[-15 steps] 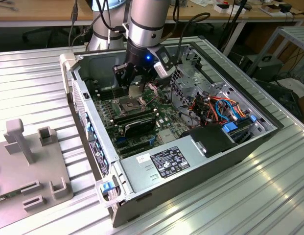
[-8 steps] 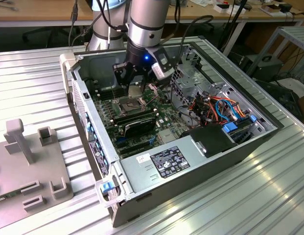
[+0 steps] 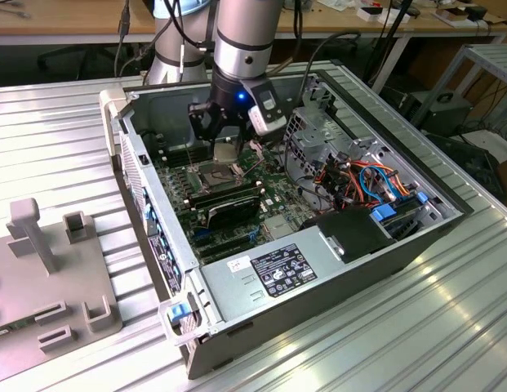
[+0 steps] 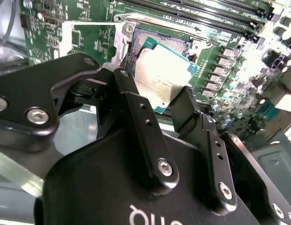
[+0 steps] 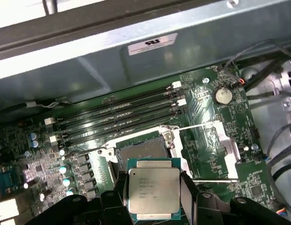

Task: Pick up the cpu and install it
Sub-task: 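Place the cpu into insertion slot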

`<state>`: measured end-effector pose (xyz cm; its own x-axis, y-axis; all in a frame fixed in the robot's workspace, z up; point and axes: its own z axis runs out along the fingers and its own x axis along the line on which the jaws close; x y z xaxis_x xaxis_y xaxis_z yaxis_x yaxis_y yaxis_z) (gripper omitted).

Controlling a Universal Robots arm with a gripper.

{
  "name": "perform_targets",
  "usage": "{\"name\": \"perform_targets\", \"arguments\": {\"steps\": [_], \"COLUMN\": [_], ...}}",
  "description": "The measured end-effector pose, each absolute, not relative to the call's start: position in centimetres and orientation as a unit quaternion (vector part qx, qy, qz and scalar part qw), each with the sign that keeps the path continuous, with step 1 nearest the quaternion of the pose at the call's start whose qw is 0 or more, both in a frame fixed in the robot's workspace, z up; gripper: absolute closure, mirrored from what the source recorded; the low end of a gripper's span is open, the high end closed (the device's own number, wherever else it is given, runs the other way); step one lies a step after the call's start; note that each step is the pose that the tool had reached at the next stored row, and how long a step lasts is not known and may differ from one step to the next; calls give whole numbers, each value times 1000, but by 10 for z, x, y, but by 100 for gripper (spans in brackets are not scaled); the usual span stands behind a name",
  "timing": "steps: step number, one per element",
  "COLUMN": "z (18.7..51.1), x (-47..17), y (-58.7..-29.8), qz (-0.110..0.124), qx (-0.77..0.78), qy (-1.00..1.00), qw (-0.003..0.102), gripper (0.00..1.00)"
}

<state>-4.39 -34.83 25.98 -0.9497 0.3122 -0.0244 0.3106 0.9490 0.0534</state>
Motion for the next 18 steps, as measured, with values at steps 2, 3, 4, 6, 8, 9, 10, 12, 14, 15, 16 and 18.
{"name": "perform_targets", "arguments": {"steps": [2,3,4,6,8,9,10,12,14,15,16,18], "z": [260,260,260,260,260,260,259,259,259,259,259,259], "x": [-44,-44,-44,-44,-44,-44,-44,-44,-44,-44,-44,-44], "y": [-348,-348,-348,-348,-348,-348,-348,-348,-348,-348,-348,-348], "qz": [24,24,24,23,23,23,22,22,22,21,21,21], "qx": [180,188,203,219,244,260,274,292,311,321,328,347], "qy": [983,982,979,975,969,965,961,956,950,947,944,938], "qw": [17,17,17,18,18,19,19,20,20,20,20,21], "gripper": [45,45,45,45,45,45,45,45,45,45,45,45]}}
